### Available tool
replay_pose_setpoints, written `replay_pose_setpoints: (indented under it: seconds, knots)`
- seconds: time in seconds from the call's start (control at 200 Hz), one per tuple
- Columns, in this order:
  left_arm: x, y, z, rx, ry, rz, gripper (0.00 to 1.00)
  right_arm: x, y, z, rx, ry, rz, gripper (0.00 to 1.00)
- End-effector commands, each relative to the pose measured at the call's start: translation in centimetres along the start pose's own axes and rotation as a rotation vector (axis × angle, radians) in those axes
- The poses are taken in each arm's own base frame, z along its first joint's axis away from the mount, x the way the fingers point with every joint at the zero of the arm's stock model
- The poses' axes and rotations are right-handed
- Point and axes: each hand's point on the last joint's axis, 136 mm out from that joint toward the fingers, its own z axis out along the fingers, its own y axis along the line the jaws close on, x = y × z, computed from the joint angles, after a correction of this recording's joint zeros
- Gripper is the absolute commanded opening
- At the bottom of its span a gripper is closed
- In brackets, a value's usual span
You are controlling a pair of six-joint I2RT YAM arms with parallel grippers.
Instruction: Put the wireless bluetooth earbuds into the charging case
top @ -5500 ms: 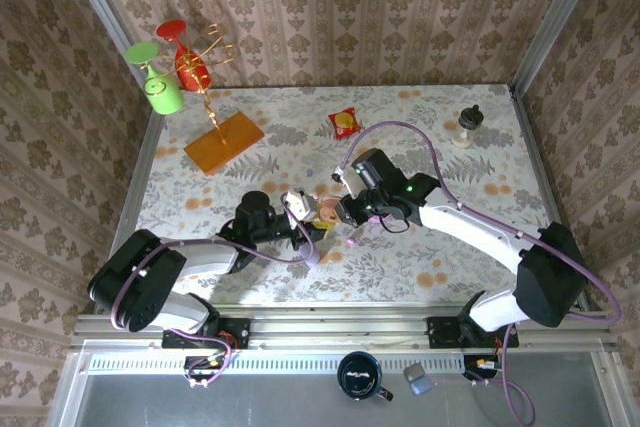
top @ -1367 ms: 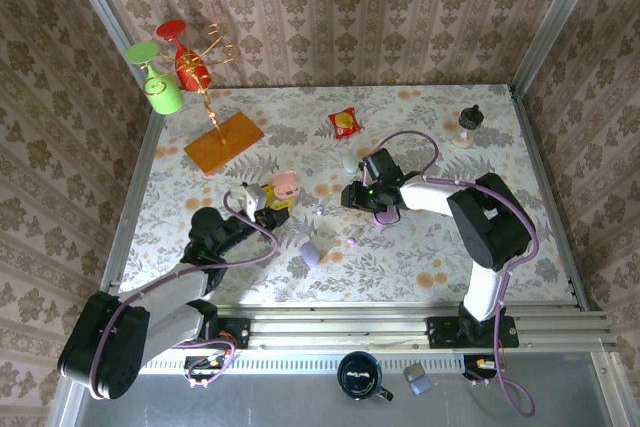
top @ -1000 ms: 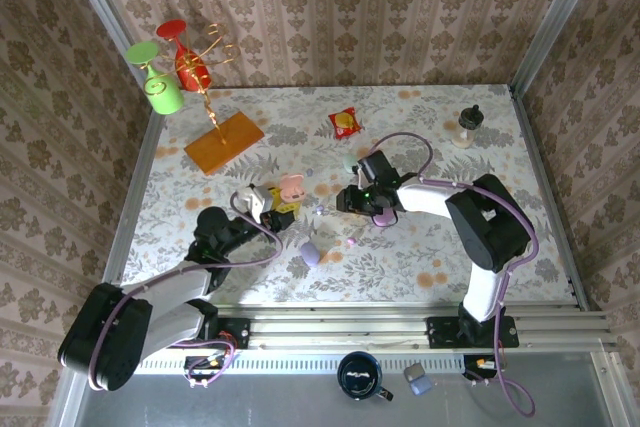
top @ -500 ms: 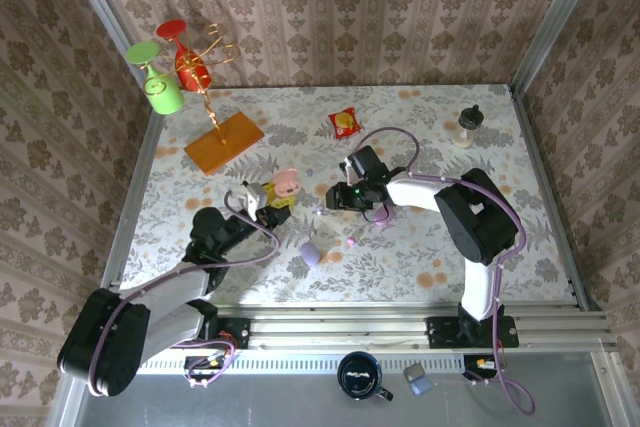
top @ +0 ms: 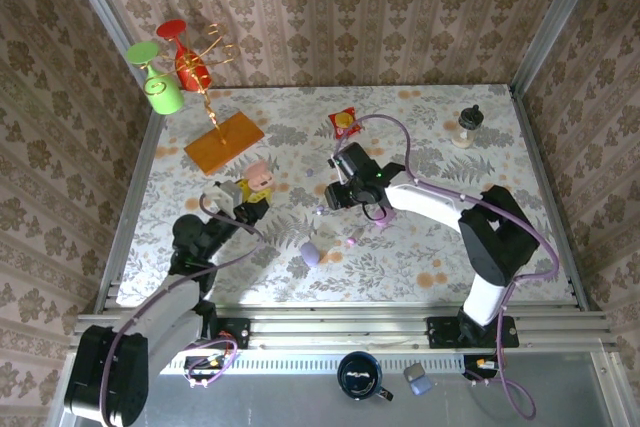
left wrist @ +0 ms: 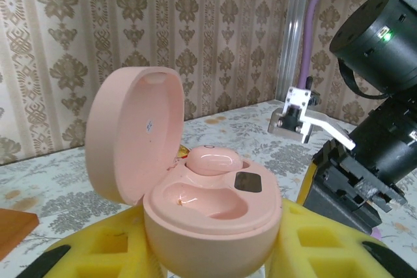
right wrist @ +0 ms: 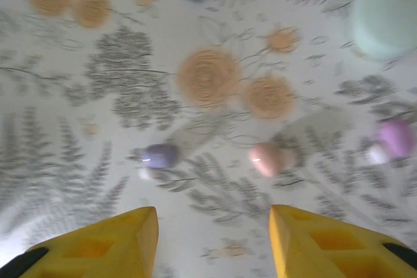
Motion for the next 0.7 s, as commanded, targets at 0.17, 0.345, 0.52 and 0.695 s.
replay_pose_setpoints:
  seconds: [0.17, 0.345, 0.52, 0.695]
  knots:
    - [1.0, 0.7, -0.7, -0.046, 0.029, -0.018, 0.23, 1.4, -3.2, 1.3, 0.395, 0.188, -0.403, 0.45]
    - [1.1, 0.8, -0.7, -0.050, 0.031, -0.008, 0.23, 1.3, -2.7, 2.7, 0.453, 0.249, -0.481, 0.41]
    - [1.1, 0.8, -0.5, -0.037, 0.037, -0.007, 0.23, 1.0, -2.5, 3.8, 0.480, 0.258, -0.514, 0.34]
    - [1.3, 0.6, -0.5, -0.030, 0.039, -0.014, 0.23, 0.8, -2.3, 4.6, 0.473, 0.255, -0.518, 0.32]
